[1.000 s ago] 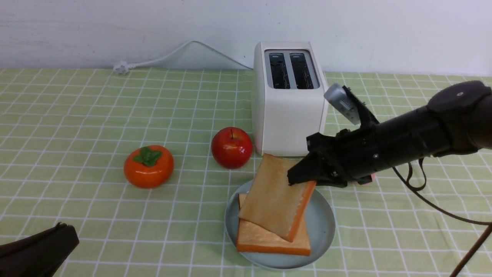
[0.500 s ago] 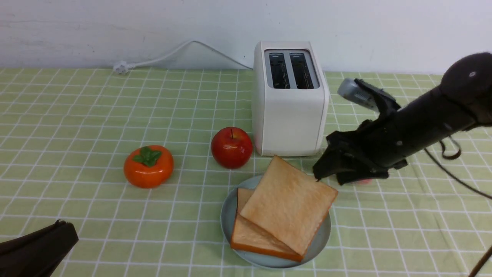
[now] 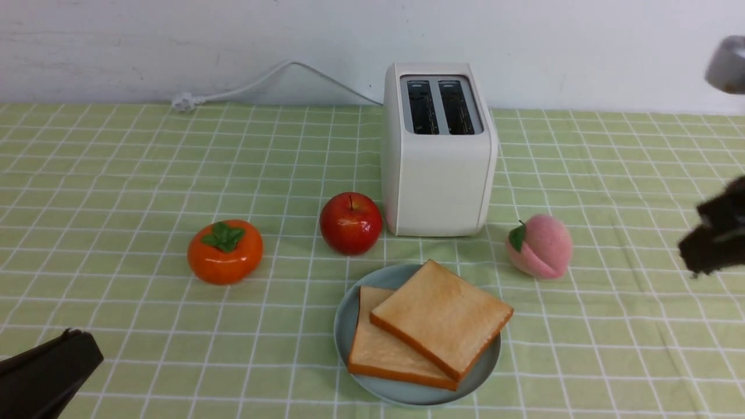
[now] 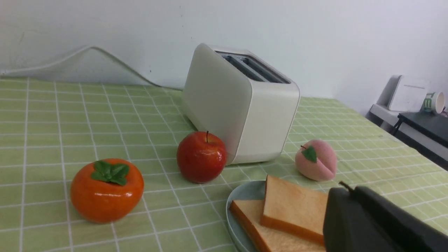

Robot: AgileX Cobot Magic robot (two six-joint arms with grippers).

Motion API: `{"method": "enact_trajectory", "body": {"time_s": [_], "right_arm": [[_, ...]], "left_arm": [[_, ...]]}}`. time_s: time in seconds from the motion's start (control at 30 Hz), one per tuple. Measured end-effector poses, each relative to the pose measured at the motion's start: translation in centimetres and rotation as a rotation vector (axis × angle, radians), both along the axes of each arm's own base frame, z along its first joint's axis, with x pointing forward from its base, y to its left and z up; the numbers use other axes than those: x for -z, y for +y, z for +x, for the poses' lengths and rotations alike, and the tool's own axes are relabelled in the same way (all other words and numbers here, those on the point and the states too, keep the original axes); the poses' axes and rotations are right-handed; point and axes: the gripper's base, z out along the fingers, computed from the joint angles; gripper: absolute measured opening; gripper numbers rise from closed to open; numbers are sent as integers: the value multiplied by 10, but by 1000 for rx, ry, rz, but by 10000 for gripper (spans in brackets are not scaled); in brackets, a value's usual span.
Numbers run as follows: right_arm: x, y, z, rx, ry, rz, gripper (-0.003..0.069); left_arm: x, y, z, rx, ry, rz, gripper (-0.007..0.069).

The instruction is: Take toasted bread from bread machine on green coffee tablecloth place on plate.

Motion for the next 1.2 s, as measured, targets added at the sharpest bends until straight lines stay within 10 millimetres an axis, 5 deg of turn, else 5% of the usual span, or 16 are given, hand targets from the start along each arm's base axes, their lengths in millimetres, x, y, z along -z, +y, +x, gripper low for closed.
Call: {"method": "enact_trajectory", "body": {"time_s": [0.17, 0.43, 1.07, 1.2], "right_arm": [[17, -12, -61, 59, -44, 44, 40], [51, -26, -118, 111, -238, 96, 39], [73, -33, -135, 130, -343, 88, 52], [93, -40, -136, 158, -585, 32, 43]], "left_arm": [[1, 0, -2, 5, 8, 5, -13], [2, 0, -2, 7, 16, 9, -13], [2, 0, -2, 7, 17, 9, -13], [2, 0, -2, 7, 17, 9, -13]]}}
